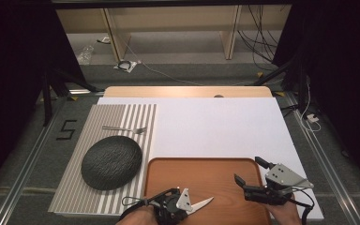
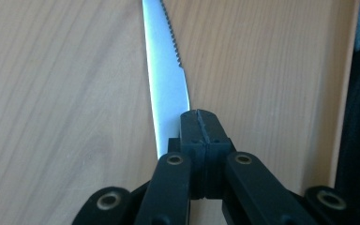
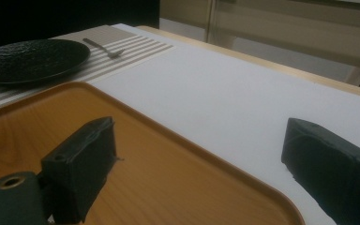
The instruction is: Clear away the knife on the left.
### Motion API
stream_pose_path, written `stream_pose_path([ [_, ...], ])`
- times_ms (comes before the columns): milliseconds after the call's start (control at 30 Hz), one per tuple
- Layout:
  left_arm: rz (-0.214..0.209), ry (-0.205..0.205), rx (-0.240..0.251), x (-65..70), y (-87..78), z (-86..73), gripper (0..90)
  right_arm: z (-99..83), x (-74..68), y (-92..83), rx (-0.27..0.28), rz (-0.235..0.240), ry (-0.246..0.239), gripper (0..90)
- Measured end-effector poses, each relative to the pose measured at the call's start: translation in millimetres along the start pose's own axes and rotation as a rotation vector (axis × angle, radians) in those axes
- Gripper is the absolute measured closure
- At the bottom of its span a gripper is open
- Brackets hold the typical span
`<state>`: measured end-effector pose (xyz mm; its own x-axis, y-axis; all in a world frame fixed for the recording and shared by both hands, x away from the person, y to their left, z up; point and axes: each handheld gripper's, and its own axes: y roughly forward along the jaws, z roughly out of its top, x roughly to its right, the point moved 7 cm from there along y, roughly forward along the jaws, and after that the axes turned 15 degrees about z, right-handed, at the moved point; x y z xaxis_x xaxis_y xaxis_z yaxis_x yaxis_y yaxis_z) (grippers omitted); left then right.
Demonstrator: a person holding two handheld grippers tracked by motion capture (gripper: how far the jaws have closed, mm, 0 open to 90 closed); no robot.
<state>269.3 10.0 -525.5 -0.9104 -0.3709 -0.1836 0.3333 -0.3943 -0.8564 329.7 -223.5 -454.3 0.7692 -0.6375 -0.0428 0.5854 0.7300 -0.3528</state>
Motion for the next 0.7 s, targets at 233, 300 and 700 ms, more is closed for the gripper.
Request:
stream_pose_path([
  [233, 0.015, -0.033, -0.013, -5.6, 3.0, -1.5, 89.6, -0.1, 0.0, -0.5, -0.004, 0.0, 0.001, 11.3],
  [300, 0.028, -0.038, -0.012, -8.0, 3.4, -1.9, 89.6, 0.0, 0.1, -0.1, 0.0, 0.0, 0.0, 11.3],
  [700, 0.091, -0.083, -0.004, -24.5, 5.1, -5.7, 89.6, -0.3, 0.1, -0.6, -0.005, 0.0, 0.001, 11.3],
])
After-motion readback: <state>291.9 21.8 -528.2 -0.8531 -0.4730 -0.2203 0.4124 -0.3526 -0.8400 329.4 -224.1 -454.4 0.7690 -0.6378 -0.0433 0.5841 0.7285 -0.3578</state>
